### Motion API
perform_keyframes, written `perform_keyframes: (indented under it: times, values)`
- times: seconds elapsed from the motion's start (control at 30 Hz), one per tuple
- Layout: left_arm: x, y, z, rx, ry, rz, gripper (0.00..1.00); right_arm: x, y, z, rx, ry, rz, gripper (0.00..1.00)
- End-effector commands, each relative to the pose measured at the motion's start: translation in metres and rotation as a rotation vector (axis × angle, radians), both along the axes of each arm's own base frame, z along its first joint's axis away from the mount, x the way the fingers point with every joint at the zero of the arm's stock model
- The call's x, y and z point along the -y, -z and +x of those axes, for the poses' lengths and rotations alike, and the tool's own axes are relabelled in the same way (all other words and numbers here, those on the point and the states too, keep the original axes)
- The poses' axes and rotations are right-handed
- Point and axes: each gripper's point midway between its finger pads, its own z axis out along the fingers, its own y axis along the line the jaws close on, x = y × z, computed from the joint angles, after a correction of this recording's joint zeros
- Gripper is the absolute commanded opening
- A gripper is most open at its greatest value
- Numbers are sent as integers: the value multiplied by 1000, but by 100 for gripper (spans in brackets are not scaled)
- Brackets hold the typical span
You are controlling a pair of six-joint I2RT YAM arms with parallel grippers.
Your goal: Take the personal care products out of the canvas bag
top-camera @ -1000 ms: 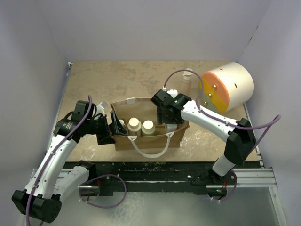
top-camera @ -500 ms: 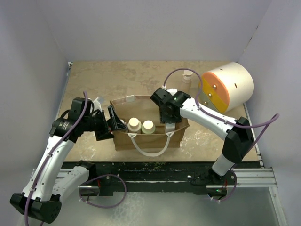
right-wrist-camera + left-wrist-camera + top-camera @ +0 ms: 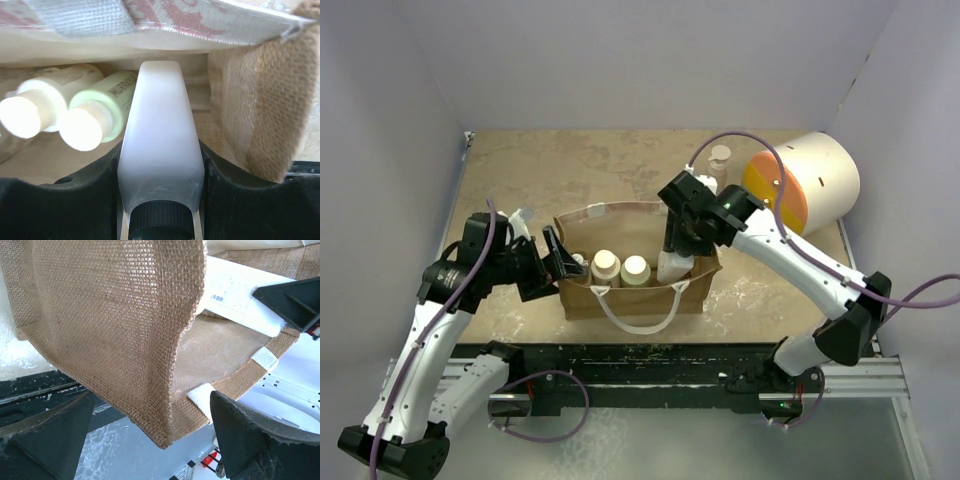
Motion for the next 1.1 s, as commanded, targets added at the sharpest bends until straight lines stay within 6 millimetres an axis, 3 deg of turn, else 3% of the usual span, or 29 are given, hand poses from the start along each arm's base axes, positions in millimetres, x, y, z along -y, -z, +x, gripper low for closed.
perform_keyframes:
  times: [0.0, 0.3, 0.53, 0.7, 0.83, 0.9, 1.07]
  values:
    - [-3, -11, -4, 40, -9, -6, 99, -13, -59, -1, 89, 59, 219, 0]
    - [-6, -9, -17, 37, -17, -10, 99, -13, -131, -14, 208, 126, 523, 0]
    - [-6, -11, -18, 45, -3, -6, 99, -8, -213, -19, 355, 217, 873, 0]
    - [-6, -14, -14, 54, -1, -1, 99, 11, -273, -17, 520, 263, 1038, 0]
    - [-7, -17, -15, 61, -2, 2, 99, 47, -305, -5, 702, 341, 940, 0]
    - [-8, -17, -16, 63, -5, 6, 99, 70, -310, 3, 786, 391, 813, 0]
    - [-9, -16, -22, 44, -20, -1, 99, 120, -285, 18, 880, 490, 405, 0]
